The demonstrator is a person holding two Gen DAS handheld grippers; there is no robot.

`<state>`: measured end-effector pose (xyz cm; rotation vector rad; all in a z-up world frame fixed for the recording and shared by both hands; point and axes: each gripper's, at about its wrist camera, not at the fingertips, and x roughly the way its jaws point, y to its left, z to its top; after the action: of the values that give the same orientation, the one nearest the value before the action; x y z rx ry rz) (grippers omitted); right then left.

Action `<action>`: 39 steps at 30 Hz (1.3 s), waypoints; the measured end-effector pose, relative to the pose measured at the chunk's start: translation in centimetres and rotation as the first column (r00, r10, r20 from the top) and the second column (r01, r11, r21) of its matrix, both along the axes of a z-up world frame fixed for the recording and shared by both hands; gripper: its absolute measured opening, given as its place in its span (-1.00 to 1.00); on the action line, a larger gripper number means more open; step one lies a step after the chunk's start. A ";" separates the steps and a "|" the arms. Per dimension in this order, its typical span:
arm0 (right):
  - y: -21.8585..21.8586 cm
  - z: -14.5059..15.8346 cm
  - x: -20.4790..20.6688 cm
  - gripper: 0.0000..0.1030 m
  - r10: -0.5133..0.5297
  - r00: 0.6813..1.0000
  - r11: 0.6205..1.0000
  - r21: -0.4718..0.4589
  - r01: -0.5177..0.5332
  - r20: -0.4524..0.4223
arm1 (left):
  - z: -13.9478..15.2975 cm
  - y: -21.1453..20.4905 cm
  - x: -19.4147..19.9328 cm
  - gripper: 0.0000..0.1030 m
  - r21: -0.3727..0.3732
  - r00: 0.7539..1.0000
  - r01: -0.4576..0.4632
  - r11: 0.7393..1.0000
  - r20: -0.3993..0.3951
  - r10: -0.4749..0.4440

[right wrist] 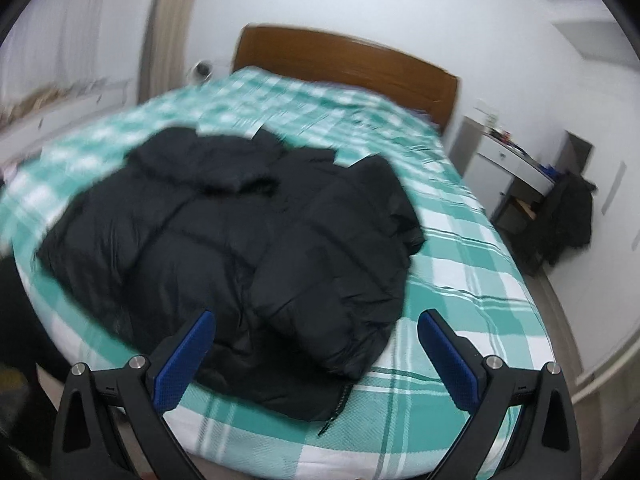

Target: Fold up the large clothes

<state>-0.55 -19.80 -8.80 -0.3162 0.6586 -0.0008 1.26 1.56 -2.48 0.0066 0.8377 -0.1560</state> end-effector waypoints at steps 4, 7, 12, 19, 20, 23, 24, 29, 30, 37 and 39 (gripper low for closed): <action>0.3 -1.7 2.7 1.00 -0.019 1.000 0.999 -0.048 0.020 0.013 | -0.1 0.2 0.0 0.99 0.011 1.000 -0.009 1.000 -0.006 0.009; -0.9 -2.9 5.3 0.98 -0.082 0.996 0.994 -0.069 0.080 -0.030 | -0.2 0.7 0.1 0.99 0.001 1.000 -0.025 1.000 -0.015 0.025; -5.5 2.0 5.0 -0.62 -0.128 0.992 0.984 0.128 0.124 0.020 | -0.6 1.6 0.0 0.99 0.014 0.998 -0.055 0.998 -0.019 0.055; -20.5 10.9 4.5 -0.63 -0.428 0.892 0.889 0.247 0.385 0.147 | -1.0 1.9 0.5 0.99 -0.004 0.998 -0.059 0.998 -0.028 0.059; -22.1 11.0 4.8 -0.63 -0.458 0.878 0.877 0.236 0.419 0.141 | -1.0 1.9 0.5 0.99 -0.006 0.998 -0.062 0.998 -0.025 0.061; -29.0 9.7 6.2 -0.62 -0.594 0.801 0.798 0.185 0.574 0.075 | -1.1 2.3 0.6 0.99 -0.014 0.997 -0.073 0.997 -0.027 0.073; -31.5 8.8 6.5 -0.60 -0.645 0.763 0.754 0.187 0.629 0.035 | -1.2 2.5 0.6 0.99 -0.012 0.996 -0.079 0.997 -0.030 0.078; -36.8 5.8 3.9 0.43 -0.788 0.615 0.591 0.246 0.768 -0.027 | -3.2 5.4 1.6 0.99 0.016 0.989 -0.141 0.990 -0.051 0.142; -35.9 5.5 2.8 0.43 -0.769 0.638 0.604 0.292 0.742 -0.031 | -4.3 6.6 2.2 0.99 0.013 0.985 -0.158 0.987 -0.068 0.158; -22.8 -1.4 0.6 0.45 -0.210 0.950 0.748 0.587 0.309 -0.233 | -13.0 11.9 6.7 0.99 -0.148 0.958 -0.129 0.981 -0.273 0.085; -18.5 -4.7 1.2 0.45 -0.058 0.960 0.746 0.627 0.224 -0.274 | -14.8 12.2 7.8 0.99 -0.198 0.950 -0.124 0.972 -0.307 0.058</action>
<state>0.62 -38.25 -13.46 0.4303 0.8780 0.1232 9.09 13.76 -17.25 -0.2659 1.1188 -0.1617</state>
